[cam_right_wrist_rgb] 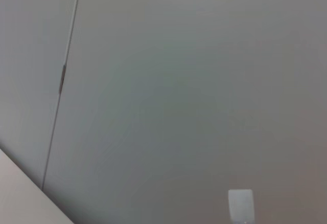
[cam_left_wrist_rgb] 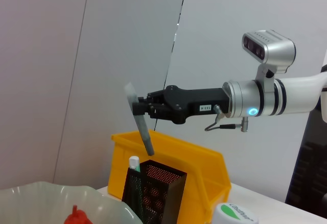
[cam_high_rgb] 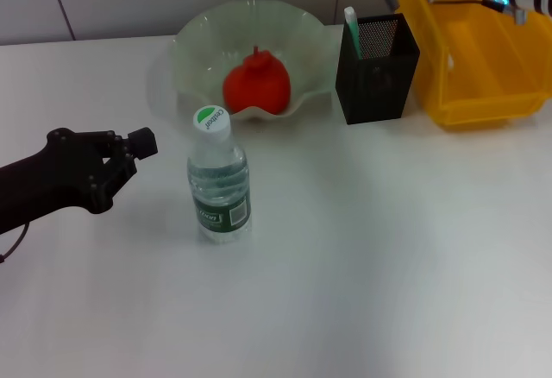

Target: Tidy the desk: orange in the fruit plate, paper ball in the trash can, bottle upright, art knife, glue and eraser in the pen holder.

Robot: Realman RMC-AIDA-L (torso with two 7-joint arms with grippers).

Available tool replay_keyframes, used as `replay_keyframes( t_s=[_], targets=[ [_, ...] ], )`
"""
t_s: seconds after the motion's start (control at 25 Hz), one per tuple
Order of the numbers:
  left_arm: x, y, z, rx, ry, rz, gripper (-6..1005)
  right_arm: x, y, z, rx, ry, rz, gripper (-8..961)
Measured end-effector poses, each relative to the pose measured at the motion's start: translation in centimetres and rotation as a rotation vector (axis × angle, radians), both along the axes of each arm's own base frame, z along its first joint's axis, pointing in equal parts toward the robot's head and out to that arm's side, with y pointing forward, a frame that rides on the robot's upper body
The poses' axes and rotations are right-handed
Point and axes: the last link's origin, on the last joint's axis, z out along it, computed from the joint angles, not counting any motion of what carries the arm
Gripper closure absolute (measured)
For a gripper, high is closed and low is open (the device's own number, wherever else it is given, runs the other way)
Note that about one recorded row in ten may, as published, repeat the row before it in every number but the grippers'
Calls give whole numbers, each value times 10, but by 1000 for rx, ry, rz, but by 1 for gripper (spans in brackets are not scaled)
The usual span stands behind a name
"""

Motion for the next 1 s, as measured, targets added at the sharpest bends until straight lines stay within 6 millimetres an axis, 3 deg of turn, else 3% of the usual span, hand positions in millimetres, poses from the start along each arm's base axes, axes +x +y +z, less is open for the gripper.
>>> replay_keyframes(
  t_s=[1.0],
  targets=[
    [1,3,-1,0,4,1,908,15,-8,-17,-20,4,-26,812]
  ],
)
